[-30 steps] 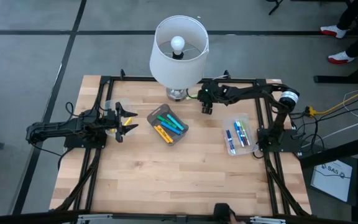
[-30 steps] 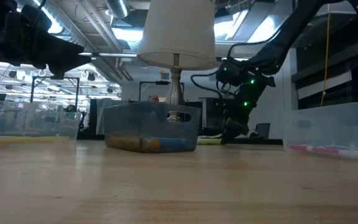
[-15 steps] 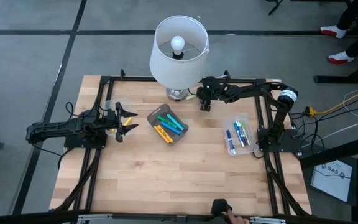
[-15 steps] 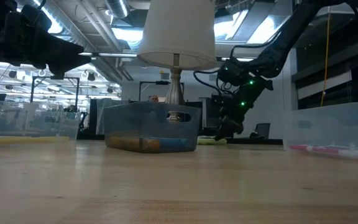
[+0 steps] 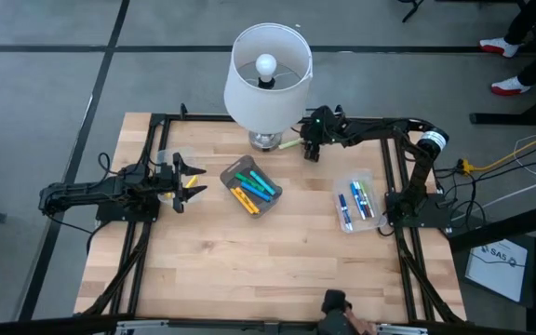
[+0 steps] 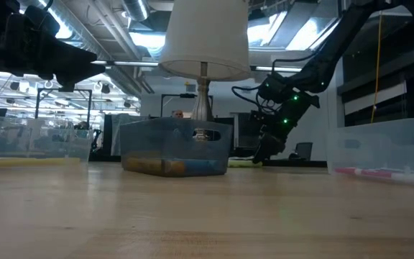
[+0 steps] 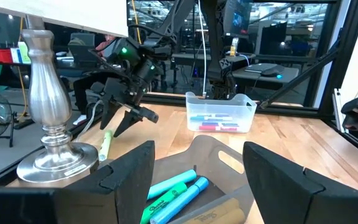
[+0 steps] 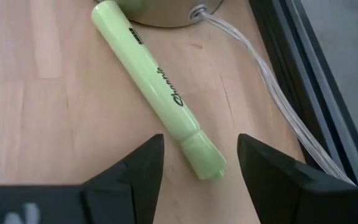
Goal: Pick & Place Markers
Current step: Put the light green marker into the black bin
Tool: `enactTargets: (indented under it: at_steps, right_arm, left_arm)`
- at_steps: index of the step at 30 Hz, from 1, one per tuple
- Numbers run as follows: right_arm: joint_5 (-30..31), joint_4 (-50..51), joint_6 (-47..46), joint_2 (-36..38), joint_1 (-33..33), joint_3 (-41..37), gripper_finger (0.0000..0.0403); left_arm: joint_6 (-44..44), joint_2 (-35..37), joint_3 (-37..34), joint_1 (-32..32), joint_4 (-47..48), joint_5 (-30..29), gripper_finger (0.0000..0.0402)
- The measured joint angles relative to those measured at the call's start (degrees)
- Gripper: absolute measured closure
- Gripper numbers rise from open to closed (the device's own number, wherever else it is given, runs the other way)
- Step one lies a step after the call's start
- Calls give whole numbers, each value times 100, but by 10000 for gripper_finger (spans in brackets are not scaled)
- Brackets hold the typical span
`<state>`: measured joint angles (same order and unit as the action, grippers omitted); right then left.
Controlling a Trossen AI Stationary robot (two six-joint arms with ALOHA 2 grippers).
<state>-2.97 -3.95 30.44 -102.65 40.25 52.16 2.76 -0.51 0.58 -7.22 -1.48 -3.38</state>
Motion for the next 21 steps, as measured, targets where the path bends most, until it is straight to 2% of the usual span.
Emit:
enactTargets:
  at_steps: [10,15,21]
  right_arm:
    - [-342,47,-154,-249,107,54,201]
    - [-416,578,-170,-795,27,471,201]
    - [-270,1010,-98,-851,-128,796,203]
  left_arm:
    - [-3,0,0,0,0,0,162]
    - [-2,0,0,0,2,2,160]
    - [0,0,0,0,2,0,162]
